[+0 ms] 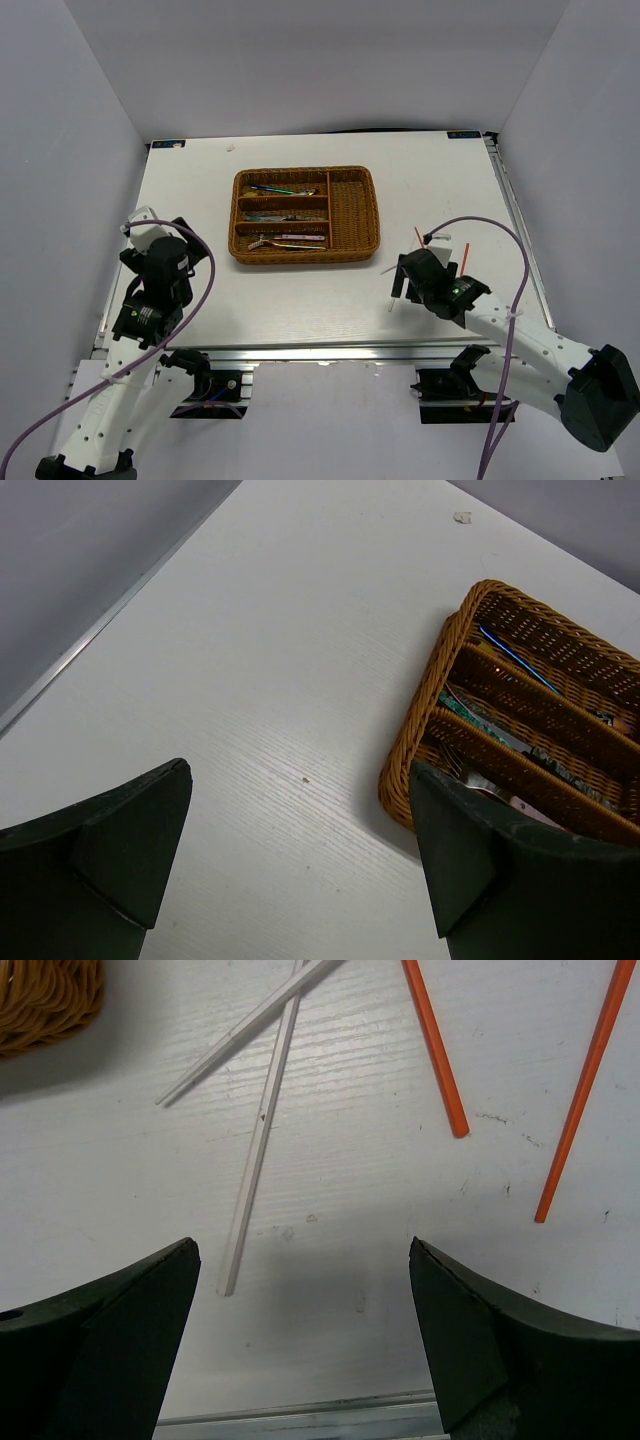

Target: Sort the eating utensils into containers

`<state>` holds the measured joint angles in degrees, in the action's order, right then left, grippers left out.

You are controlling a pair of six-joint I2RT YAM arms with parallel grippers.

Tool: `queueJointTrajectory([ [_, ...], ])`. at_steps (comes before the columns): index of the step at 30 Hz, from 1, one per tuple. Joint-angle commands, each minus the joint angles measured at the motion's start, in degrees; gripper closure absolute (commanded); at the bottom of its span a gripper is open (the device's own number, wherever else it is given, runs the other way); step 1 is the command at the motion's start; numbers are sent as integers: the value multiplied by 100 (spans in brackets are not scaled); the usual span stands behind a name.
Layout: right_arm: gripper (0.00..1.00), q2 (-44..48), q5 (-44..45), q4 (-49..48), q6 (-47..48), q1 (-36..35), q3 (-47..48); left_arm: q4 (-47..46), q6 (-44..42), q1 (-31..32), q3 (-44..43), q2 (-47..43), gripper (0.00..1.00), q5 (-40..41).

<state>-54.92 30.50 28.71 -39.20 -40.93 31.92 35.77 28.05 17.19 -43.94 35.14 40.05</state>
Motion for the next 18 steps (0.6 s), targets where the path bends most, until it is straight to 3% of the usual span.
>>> queueJointTrajectory([
  [1,11,-141,9,-128,-194,128,-11,-61,-72,-23,26,-68,2,-6],
  [12,11,-1591,-79,135,396,532,876,-105,-125,-75,44,-59,2,-147],
  [18,15,-1707,-720,-330,1010,1436,1184,-114,-142,-75,44,-59,2,-208],
])
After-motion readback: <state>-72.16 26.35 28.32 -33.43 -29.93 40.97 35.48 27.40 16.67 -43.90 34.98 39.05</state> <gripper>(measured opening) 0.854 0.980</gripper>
